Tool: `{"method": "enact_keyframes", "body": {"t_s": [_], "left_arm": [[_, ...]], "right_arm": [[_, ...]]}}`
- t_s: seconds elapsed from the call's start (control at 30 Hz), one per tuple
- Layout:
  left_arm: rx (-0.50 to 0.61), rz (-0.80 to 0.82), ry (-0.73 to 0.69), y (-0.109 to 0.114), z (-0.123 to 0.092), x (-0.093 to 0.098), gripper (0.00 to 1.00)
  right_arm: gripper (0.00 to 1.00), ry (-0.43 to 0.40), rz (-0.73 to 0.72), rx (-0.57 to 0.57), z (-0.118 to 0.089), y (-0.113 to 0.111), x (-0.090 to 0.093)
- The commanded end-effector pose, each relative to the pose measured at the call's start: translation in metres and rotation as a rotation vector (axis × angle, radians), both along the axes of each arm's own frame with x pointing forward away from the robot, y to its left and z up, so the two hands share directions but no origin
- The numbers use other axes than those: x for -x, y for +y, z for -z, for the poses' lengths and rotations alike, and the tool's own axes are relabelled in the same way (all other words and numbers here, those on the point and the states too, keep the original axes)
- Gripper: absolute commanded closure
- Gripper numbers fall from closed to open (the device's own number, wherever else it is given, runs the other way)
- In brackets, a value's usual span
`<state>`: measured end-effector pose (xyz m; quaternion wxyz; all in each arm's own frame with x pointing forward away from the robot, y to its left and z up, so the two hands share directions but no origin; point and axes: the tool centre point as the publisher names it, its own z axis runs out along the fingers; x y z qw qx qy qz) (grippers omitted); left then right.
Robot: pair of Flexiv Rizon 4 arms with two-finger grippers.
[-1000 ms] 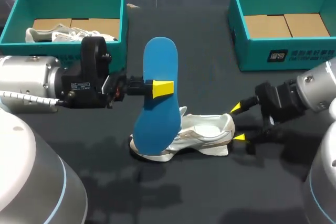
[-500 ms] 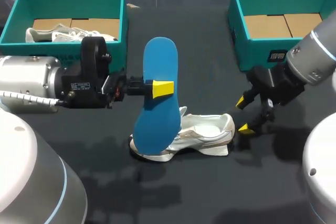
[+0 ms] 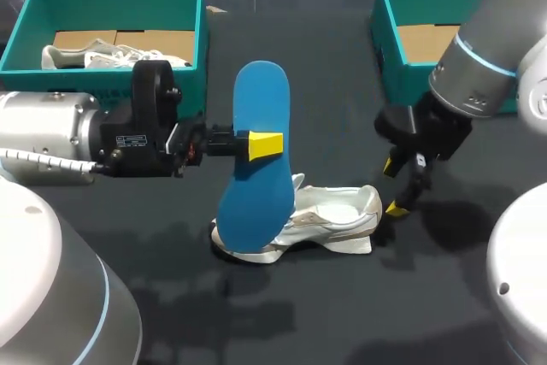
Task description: Take the shoe out of the shoebox, open the shoe tongue, remove and reinsert the insole, then place the shoe into the shoebox
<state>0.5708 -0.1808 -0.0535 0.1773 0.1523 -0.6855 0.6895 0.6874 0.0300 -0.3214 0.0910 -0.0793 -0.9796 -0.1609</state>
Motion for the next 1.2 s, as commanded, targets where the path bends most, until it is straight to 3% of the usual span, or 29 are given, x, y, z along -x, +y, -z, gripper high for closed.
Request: {"method": "enact_keyframes", "body": {"t_s": [0.03,0.43,0.67,1.2], "left_arm": [[0.002,-0.002,0.000,-0.001,0.001,0.001,1.00],[0.002,-0.002,0.000,-0.001,0.001,0.001,1.00],[0.002,-0.002,0.000,-0.001,0.001,0.001,1.00],[0.002,-0.002,0.000,-0.001,0.001,0.001,1.00]], "right_arm": [[0.00,0.004,-0.017,0.077,-0.002,0.004,-0.002],[0.00,-0.023,0.036,0.092,-0.008,0.011,0.000],[0.00,-0.054,0.026,0.099,-0.011,0.034,-0.002],[0.00,-0.064,-0.029,0.105,0.003,0.073,-0.029]]}}
